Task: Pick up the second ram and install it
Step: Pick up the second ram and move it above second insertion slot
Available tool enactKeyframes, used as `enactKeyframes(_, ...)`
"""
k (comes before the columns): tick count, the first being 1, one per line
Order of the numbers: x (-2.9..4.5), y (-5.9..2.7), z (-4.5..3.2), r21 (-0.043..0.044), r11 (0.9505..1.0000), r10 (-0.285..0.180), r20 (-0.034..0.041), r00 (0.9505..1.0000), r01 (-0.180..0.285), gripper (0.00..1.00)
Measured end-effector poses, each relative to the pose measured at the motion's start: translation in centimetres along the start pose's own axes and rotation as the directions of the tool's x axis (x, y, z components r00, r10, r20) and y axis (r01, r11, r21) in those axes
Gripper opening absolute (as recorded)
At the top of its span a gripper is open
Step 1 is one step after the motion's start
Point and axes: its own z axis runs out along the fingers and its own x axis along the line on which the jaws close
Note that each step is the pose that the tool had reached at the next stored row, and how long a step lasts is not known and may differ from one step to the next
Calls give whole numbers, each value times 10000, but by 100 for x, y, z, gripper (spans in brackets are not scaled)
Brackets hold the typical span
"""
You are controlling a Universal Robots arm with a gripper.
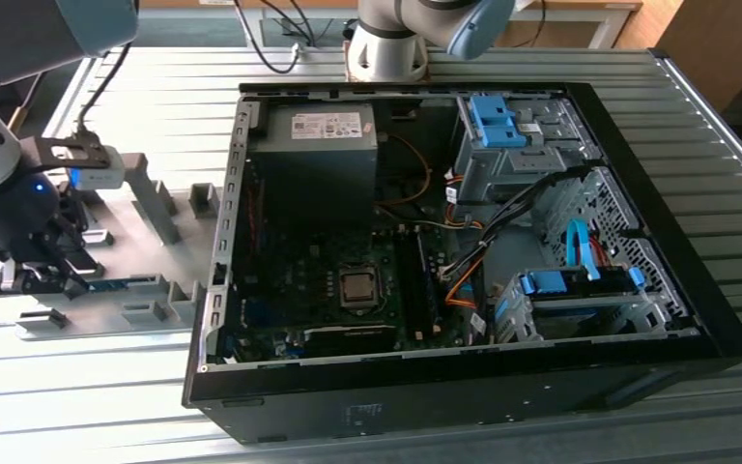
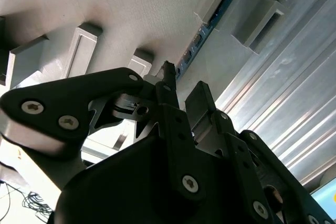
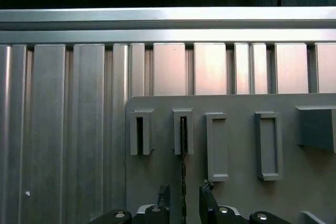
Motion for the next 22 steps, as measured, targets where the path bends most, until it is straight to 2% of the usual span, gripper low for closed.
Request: enactKeyframes(22,5,6,52,-3,10000,0,0,10000,0,36)
